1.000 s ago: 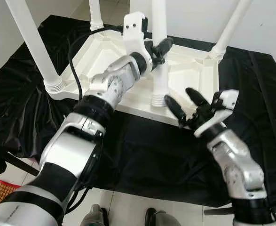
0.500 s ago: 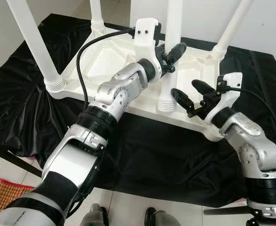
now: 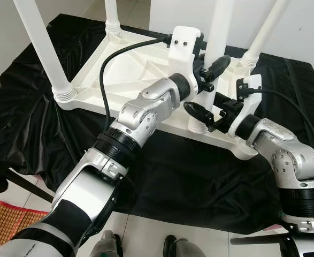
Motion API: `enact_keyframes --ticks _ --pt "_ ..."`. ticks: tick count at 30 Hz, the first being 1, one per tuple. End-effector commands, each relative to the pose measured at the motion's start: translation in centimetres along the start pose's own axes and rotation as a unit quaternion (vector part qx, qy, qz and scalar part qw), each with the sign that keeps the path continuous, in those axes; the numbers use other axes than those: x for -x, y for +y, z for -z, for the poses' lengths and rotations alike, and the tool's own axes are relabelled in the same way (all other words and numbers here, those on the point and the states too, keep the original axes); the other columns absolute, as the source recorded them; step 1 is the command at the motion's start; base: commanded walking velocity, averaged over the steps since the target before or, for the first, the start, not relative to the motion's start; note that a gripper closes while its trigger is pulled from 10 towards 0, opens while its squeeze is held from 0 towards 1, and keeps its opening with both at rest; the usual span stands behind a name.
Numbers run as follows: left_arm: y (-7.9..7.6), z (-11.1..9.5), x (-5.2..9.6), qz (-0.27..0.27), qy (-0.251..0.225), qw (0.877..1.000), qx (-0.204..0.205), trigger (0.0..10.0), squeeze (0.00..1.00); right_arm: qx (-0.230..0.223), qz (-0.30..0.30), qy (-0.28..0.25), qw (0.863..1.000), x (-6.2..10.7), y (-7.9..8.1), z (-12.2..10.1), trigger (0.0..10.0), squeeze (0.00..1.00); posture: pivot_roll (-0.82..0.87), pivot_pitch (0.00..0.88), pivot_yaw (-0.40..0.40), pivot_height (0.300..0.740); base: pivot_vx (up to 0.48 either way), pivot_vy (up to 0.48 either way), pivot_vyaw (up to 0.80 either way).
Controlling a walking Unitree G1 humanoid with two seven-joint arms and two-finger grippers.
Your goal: Building children table
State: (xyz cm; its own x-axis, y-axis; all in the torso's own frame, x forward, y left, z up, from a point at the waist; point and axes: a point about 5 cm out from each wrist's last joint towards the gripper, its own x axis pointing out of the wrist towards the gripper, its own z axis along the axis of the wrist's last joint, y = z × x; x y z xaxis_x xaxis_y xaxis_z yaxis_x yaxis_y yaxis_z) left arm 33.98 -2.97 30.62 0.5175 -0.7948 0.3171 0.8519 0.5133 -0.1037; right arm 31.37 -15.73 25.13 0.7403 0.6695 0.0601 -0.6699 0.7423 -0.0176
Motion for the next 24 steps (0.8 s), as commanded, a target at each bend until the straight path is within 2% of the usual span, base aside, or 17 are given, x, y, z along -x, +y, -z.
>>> enact_keyframes --ticks 1,7,24 --pt "-3.3 -0.4 0.4 0.260 -0.006 0.965 -0.019 10.0 0.00 0.000 0.001 0.004 1.000 -0.1 -0.2 0.0 10.0 0.00 0.05 0.168 -0.065 0.740 0.000 0.000 0.00" --pt "-3.9 -0.4 0.5 0.269 -0.009 0.963 -0.022 10.0 0.00 -0.007 0.023 -0.002 1.000 -0.6 -1.2 -0.6 10.0 0.00 0.05 0.162 -0.065 0.740 0.000 0.000 0.00" --pt "-4.7 0.3 0.8 0.281 -0.002 0.959 -0.022 10.0 0.00 -0.005 0.020 -0.008 1.000 -1.3 -1.7 -1.5 10.0 0.00 0.06 0.152 -0.069 0.740 0.000 0.000 0.00"
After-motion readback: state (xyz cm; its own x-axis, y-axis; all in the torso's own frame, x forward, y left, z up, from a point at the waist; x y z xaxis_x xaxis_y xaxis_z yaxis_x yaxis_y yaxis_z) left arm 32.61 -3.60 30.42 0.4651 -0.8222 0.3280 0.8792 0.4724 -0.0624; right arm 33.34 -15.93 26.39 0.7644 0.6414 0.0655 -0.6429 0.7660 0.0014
